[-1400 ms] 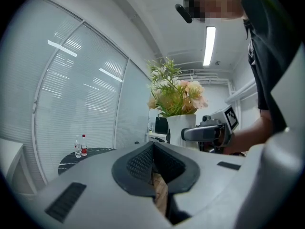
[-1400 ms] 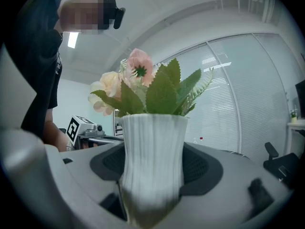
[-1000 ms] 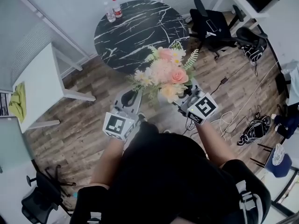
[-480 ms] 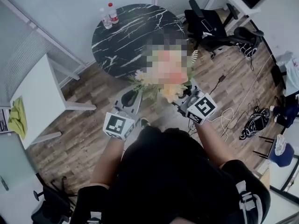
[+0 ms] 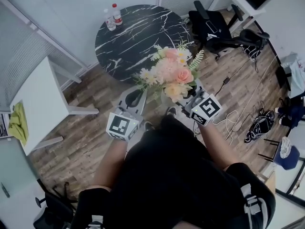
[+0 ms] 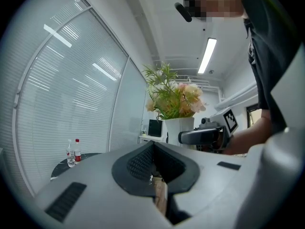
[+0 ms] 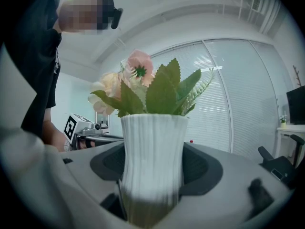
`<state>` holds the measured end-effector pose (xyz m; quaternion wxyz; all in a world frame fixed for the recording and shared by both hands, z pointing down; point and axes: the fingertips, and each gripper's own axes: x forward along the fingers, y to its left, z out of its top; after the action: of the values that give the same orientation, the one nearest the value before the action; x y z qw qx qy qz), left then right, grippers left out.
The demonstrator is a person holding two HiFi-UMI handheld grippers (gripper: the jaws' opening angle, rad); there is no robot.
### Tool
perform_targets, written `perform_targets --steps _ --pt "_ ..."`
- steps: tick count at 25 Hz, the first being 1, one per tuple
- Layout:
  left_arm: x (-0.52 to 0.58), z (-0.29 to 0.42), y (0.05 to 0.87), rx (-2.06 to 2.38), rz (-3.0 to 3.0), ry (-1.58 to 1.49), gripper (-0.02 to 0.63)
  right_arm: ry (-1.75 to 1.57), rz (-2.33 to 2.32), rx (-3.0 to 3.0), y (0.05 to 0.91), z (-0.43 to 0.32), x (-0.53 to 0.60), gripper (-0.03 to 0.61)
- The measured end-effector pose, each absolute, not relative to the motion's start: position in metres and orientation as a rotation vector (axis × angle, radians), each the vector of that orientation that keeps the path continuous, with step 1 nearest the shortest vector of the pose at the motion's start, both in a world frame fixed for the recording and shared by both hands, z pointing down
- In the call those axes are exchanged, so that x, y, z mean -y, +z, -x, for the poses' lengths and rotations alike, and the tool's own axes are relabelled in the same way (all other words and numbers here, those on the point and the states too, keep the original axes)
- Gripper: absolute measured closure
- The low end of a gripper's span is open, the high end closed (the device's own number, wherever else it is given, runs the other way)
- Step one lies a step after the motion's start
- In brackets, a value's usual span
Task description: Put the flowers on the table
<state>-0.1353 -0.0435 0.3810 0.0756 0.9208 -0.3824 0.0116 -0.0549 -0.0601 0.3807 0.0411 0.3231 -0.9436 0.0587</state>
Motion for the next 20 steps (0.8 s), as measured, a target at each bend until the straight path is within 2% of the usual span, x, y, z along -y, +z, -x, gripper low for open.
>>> perform_targets --steps 20 --pt "0.157 0.119 0.392 1.236 -2.720 0.118 0.601 0.229 -0.928 2.936 0.397 0.034 0.183 0.239"
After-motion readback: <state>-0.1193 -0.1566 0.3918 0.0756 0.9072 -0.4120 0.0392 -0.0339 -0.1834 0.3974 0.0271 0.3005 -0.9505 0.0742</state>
